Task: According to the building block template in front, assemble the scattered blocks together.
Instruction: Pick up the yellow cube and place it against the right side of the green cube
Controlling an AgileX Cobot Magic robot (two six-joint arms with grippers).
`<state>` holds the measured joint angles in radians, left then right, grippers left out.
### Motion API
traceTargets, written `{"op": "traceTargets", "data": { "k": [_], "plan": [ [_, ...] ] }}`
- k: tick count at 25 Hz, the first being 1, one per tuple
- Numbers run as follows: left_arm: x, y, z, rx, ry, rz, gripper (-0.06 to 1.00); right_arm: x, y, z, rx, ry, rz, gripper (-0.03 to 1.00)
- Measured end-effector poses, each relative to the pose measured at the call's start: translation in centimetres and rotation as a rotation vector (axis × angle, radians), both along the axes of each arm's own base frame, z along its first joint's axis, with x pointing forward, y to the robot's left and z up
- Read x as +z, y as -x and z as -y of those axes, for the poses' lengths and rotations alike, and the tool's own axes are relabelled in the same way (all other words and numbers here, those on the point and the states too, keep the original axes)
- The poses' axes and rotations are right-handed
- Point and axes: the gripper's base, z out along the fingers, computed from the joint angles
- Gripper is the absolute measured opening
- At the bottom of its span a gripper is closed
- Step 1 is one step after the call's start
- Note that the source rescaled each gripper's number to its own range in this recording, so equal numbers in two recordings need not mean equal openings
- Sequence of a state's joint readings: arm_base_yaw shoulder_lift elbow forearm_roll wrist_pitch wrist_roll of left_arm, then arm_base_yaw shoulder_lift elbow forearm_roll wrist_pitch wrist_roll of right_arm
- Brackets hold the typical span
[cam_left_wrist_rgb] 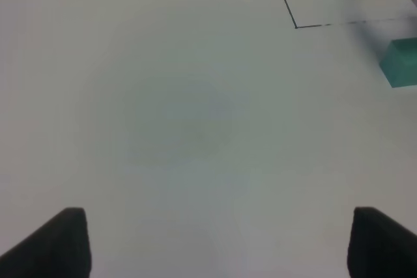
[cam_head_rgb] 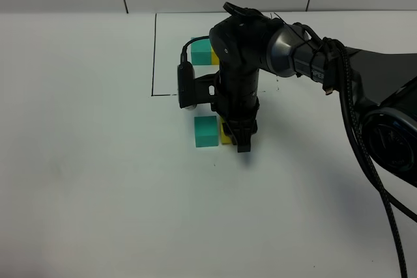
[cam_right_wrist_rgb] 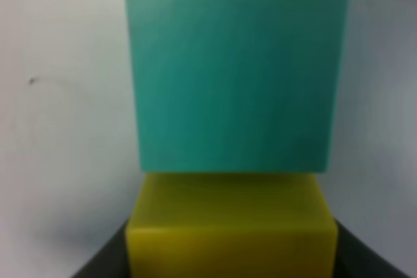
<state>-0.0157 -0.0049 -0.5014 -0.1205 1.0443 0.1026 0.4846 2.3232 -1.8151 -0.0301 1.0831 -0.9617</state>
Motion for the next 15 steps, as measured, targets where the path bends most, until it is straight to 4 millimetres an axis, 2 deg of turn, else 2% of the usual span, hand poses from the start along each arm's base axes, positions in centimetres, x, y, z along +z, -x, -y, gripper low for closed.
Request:
{"op": "traceTargets", "data": {
  "k": [10,15],
  "plan": [
    [0.0,0.0,0.0,0.000,0.000,0.000,0.95,0.0,-0.2,-0.2,-0.007,-0.026,0.017,0.01],
    [0.0,0.0,0.0,0.000,0.000,0.000,0.95,-1.0,-0.1,-0.3,-0.010,-0.021,-0.006,0.01]
  ]
}}
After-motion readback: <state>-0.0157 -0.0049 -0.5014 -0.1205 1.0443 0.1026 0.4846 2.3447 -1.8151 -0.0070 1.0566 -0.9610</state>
